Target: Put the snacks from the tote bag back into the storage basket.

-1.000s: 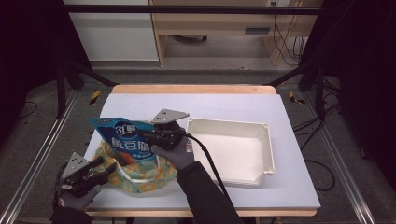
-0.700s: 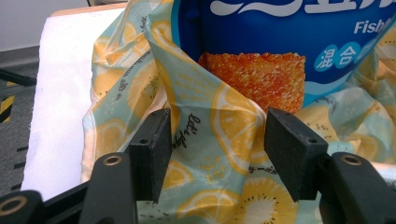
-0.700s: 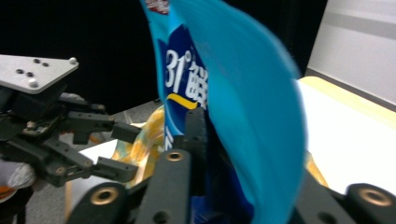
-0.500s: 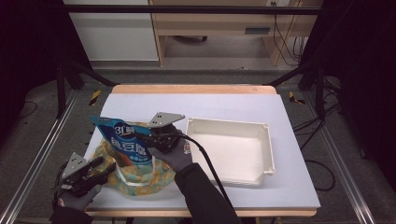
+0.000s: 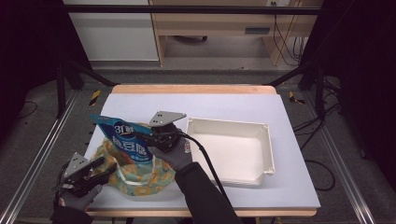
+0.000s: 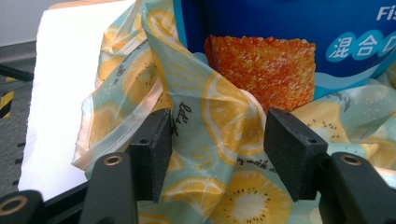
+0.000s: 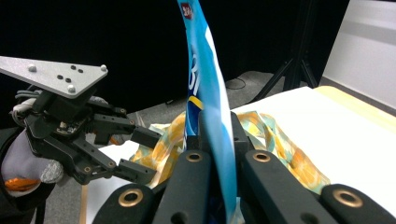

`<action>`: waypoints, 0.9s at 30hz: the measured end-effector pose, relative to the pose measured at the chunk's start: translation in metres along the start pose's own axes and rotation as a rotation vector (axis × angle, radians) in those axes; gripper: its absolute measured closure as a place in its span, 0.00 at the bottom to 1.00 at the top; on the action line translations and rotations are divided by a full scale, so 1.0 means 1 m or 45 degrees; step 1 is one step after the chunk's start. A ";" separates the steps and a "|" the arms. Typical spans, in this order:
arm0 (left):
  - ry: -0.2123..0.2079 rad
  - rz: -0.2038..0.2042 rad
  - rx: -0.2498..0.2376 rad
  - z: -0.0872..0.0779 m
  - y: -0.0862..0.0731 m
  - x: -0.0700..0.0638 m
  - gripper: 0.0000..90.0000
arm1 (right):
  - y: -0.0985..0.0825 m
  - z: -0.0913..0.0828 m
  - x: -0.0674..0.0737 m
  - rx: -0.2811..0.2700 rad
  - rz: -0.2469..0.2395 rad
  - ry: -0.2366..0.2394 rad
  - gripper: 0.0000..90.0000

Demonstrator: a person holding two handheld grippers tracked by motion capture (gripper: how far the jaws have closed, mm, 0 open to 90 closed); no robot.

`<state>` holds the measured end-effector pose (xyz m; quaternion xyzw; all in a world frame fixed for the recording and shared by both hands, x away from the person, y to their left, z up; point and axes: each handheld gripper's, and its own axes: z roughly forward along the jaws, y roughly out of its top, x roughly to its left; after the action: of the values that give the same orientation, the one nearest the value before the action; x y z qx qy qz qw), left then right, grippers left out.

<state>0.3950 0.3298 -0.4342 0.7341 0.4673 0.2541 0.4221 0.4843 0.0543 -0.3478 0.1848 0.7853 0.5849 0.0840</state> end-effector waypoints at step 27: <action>0.001 -0.007 -0.004 -0.001 0.000 0.000 0.47 | 0.052 -0.032 0.010 -0.176 -0.046 -0.033 1.00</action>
<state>0.3947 0.3304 -0.4340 0.7322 0.4691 0.2541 0.4235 0.4737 0.0426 -0.2874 0.1718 0.7451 0.6337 0.1175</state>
